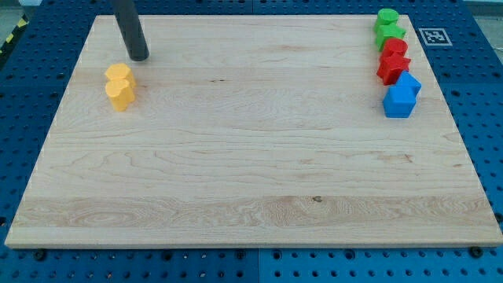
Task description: Place the yellow blocks slightly down
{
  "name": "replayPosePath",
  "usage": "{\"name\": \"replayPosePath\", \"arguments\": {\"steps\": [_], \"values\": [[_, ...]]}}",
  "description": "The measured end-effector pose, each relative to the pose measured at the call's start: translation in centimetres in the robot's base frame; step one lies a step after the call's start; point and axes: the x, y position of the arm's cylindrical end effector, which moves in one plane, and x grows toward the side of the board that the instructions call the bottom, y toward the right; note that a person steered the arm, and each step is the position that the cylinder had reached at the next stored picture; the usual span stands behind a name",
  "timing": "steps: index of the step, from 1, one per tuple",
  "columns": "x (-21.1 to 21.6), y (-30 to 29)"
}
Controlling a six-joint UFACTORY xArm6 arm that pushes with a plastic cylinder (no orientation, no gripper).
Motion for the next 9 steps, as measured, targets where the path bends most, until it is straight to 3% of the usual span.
{"name": "replayPosePath", "arguments": {"steps": [3,5,6,9], "values": [[3.9,0.0],[1.9,0.8],[1.3,4.0],[1.4,5.4]]}}
